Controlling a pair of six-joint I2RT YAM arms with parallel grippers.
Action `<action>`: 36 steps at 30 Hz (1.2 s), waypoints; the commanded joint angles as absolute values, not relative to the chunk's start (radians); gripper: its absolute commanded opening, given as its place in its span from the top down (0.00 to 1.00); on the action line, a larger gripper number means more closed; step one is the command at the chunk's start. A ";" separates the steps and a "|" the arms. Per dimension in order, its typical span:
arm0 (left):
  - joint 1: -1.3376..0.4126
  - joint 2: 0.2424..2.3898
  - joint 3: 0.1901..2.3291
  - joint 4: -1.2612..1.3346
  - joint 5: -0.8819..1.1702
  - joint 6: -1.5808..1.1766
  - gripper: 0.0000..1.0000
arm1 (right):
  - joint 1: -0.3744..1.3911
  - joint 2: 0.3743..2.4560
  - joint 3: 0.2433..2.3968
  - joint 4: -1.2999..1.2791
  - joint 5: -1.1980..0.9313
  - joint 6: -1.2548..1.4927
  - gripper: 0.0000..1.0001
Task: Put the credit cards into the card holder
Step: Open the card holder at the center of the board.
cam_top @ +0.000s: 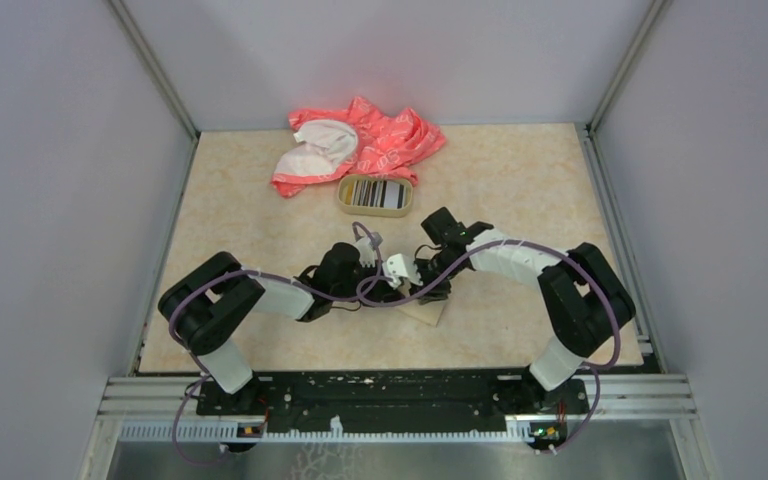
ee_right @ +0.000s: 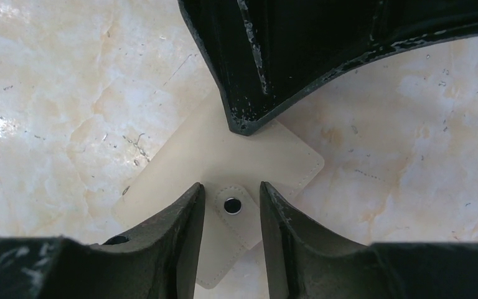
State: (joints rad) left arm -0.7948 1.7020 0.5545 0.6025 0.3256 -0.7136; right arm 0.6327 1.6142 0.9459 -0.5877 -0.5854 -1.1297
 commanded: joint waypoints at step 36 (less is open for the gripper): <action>-0.771 1.716 0.548 0.585 0.373 -0.712 0.72 | 0.423 1.640 1.110 -0.830 -0.915 -1.169 1.00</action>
State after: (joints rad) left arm -0.7879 1.7058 0.5545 0.6071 0.3431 -0.7139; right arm 0.4461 1.6592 1.0561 -0.8108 -0.7994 -1.1950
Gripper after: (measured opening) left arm 0.148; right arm 0.017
